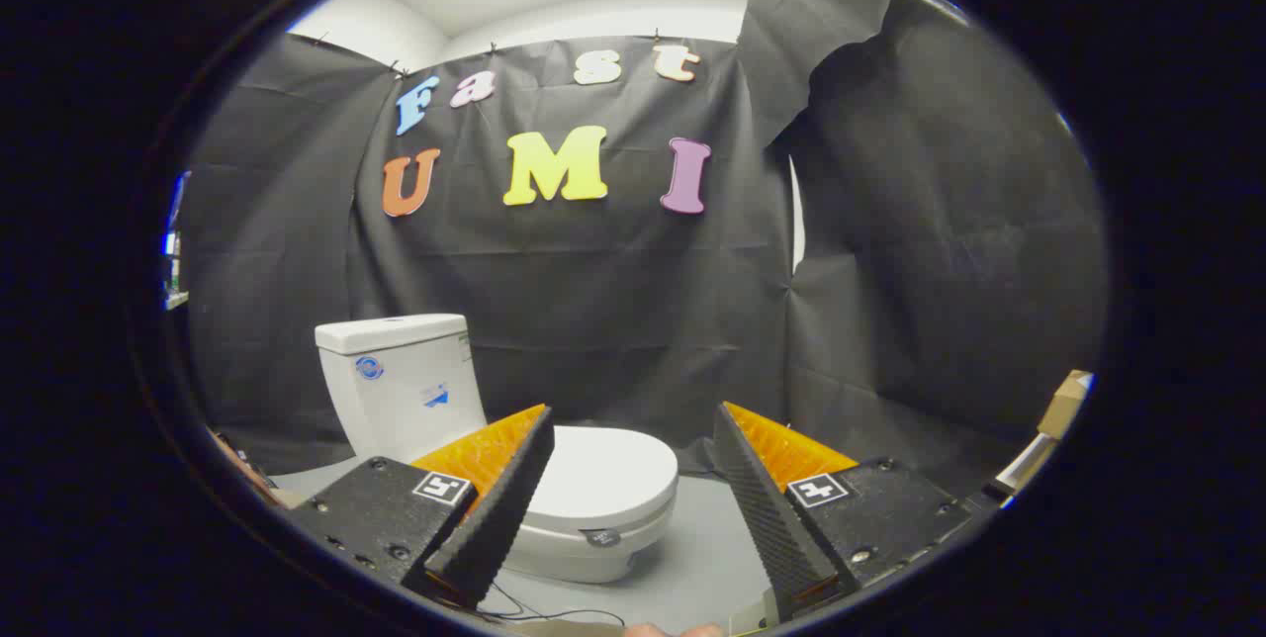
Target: Open the toilet lid.
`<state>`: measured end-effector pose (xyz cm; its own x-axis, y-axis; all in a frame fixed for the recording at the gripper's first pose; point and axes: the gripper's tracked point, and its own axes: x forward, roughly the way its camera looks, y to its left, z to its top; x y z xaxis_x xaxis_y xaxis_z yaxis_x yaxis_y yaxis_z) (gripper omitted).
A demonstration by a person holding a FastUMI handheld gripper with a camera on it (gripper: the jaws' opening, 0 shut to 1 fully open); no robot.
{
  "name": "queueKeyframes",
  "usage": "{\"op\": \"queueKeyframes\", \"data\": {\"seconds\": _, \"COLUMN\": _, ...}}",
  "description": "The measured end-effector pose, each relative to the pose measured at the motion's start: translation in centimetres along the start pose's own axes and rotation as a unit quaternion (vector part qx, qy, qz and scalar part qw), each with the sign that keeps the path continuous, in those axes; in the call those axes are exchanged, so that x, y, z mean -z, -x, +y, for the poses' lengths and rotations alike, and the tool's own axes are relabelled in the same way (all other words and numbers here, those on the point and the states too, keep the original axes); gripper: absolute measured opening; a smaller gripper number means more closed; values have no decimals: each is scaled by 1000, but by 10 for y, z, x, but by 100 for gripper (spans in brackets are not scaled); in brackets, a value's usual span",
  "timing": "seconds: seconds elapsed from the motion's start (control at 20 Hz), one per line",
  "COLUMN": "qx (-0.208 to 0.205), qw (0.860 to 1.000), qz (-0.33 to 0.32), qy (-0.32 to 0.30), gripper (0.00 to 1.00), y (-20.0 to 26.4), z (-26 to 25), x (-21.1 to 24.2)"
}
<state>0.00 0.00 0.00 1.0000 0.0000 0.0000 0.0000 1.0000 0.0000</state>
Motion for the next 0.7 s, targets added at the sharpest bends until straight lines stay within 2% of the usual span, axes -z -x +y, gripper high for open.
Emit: {"op": "queueKeyframes", "data": {"seconds": 0.7, "qx": 5, "qw": 1000, "qz": 12, "qy": 8, "gripper": 100, "y": -6, "z": 3, "x": 9}}
